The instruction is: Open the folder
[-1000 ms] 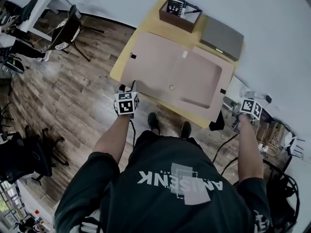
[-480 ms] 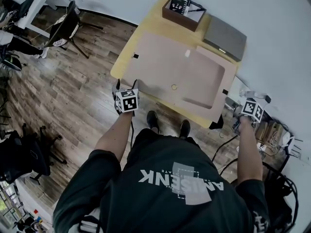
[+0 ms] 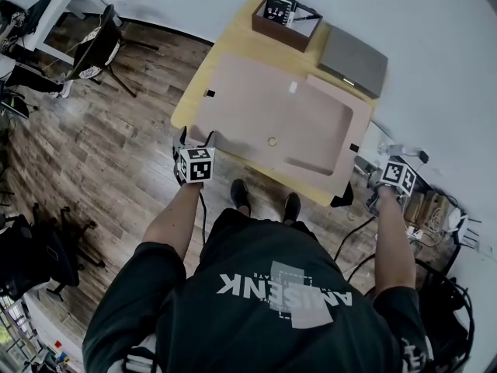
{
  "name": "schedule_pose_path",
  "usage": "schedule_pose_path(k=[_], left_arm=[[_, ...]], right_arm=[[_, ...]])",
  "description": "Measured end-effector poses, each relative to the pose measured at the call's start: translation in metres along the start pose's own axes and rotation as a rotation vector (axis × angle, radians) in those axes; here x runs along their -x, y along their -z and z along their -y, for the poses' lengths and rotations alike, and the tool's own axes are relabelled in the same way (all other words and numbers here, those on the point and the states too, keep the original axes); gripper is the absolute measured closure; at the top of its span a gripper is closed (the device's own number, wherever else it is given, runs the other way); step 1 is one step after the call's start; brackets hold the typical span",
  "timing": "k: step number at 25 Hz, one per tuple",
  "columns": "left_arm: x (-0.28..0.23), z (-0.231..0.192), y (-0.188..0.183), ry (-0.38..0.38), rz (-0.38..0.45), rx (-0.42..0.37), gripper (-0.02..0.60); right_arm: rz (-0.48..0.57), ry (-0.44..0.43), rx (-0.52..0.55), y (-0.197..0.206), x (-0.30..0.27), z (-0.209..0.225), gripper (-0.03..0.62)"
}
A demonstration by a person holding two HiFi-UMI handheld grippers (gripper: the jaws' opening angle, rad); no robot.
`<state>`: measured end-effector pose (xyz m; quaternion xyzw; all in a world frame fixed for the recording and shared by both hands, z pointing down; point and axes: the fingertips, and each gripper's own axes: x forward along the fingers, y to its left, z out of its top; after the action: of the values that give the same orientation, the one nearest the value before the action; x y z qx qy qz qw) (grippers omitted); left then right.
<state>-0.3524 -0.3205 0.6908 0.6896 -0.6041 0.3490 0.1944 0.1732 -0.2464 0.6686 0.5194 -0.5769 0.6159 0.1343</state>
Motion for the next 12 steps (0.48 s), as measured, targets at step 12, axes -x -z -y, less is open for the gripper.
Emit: schedule_pose_path(k=[12], left_arm=[[0.013, 0.007, -0.012, 0.089, -0.037, -0.023, 0.342]], right_arm=[[0.039, 0.092, 0.12, -0.004, 0.003, -0.002, 0.281]])
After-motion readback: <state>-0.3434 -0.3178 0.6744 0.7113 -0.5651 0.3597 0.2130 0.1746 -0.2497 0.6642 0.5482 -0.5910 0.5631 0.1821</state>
